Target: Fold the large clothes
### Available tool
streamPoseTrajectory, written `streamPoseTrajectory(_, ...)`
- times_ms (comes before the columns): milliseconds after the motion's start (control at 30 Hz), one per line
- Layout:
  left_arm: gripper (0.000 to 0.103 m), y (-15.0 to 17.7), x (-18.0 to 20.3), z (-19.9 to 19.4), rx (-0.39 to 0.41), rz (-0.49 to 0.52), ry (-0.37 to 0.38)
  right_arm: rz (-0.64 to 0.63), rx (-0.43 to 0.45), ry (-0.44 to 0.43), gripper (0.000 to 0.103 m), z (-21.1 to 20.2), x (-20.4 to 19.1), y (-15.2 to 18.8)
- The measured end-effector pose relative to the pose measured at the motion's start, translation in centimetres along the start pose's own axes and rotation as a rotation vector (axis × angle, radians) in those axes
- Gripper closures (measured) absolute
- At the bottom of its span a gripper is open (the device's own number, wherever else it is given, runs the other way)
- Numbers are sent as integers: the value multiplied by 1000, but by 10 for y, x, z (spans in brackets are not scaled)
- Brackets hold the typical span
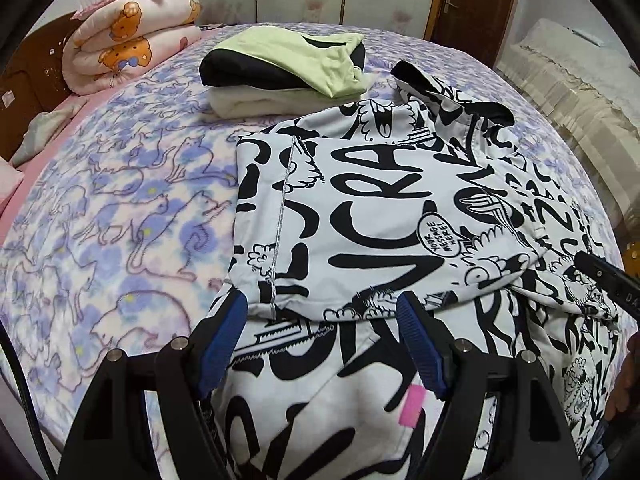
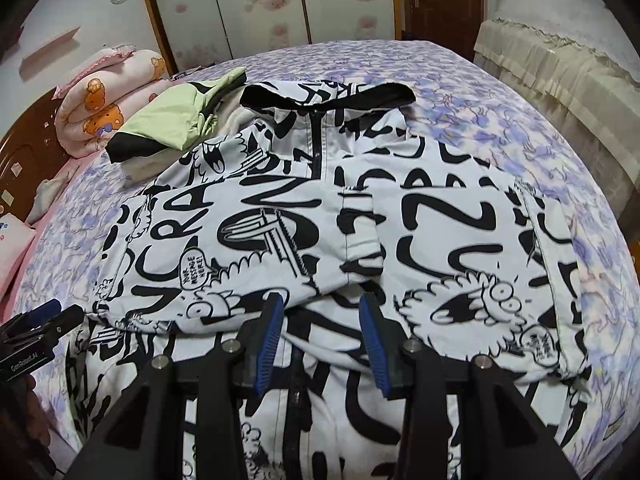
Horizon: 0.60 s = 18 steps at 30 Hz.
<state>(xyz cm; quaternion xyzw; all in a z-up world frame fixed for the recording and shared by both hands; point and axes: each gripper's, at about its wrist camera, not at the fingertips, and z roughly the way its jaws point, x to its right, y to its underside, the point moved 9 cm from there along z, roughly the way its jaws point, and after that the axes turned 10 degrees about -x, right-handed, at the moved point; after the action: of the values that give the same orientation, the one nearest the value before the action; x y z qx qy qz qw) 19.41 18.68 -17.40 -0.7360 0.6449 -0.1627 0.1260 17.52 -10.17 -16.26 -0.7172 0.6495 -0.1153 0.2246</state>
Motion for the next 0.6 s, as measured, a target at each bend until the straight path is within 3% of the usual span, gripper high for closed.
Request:
streamPoseTrajectory(267,24,23,2,-19,-5,9,-7,26,-34,-23,63,-9,4,23)
streamPoseTrajectory(467,22,46,-2,-36,4,5,2,12,-43,-22,56,-24,4,41)
streamPoseTrajectory(600,22,60,-8,-43,-7,-5,-1,13,-14,-47,45,-48,3,49)
